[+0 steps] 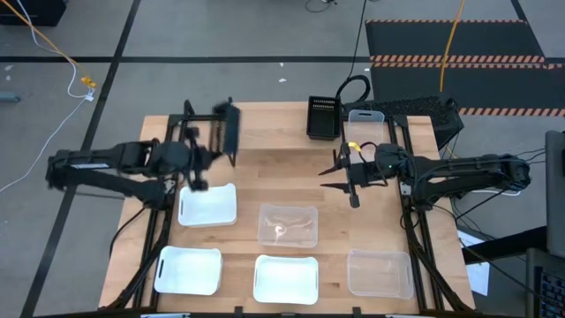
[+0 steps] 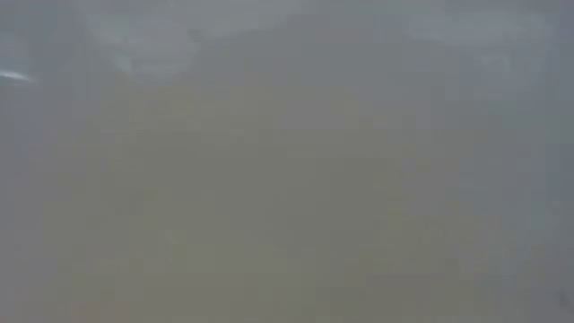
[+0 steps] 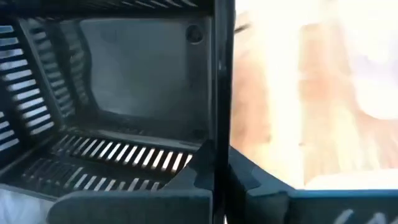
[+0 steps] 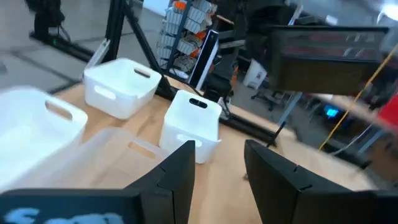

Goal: Stack baskets on shelf by color
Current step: Stack the black bin on the black bin on the shelf

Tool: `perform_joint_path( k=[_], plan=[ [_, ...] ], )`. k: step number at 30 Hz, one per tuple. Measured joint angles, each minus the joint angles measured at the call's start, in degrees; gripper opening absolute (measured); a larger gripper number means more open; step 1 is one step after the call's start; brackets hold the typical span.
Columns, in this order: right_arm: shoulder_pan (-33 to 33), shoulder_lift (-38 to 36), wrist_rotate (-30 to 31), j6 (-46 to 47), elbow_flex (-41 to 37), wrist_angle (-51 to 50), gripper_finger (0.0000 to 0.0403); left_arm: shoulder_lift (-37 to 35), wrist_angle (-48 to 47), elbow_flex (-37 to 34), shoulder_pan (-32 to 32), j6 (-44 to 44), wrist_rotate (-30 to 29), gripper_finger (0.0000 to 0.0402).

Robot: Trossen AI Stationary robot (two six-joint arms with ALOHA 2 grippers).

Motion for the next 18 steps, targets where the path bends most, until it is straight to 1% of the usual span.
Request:
perform_joint_path(
  k=[2, 4, 6, 7, 9, 11, 14, 16, 18],
  plan=[
    [1.2, -0.7, 0.6, -4.0, 1.0, -0.2, 0.0132, 0.7, 1.4, 0.1, -4.4, 9.9, 4.2, 0.0004],
    [2.7, -1.1, 4.4, -7.0, 3.5, -0.6, 0.0132, 1.8, 1.8, 0.0, -7.7, 17.7, 10.9, 0.0004],
    [3.9, -0.7, 8.5, -10.5, 7.8, -4.5, 0.0132, 3.4, 3.5, 0.0, -9.8, 21.1, 17.6, 0.0006],
    [4.2, 0.1, 9.6, -11.8, 10.6, -7.5, 0.0132, 4.2, 4.0, 0.0, -10.5, 22.2, 20.3, 0.0006],
    [4.5, 3.1, 9.5, -12.8, 16.5, -14.1, 0.0132, 6.3, 5.4, 0.0, -11.1, 25.5, 27.0, 0.0006],
    [4.4, 7.2, 3.6, -13.3, 22.5, -21.4, 0.0132, 8.5, 7.1, 0.0, -11.2, 30.2, 32.7, 0.0004],
    [3.7, 14.3, -9.2, -13.3, 30.8, -30.1, 0.0132, 12.0, 10.5, 0.0, -10.4, 36.9, 41.3, 0.0007],
    [3.7, 18.6, -13.4, -13.4, 35.8, -34.1, 0.0132, 14.7, 12.3, 0.0, -9.6, 40.2, 45.7, 0.0008],
    [3.6, 21.7, -15.1, -14.3, 39.4, -36.8, 0.0133, 17.0, 14.0, 0.0, -8.5, 42.4, 48.0, 0.0005]
  ],
)
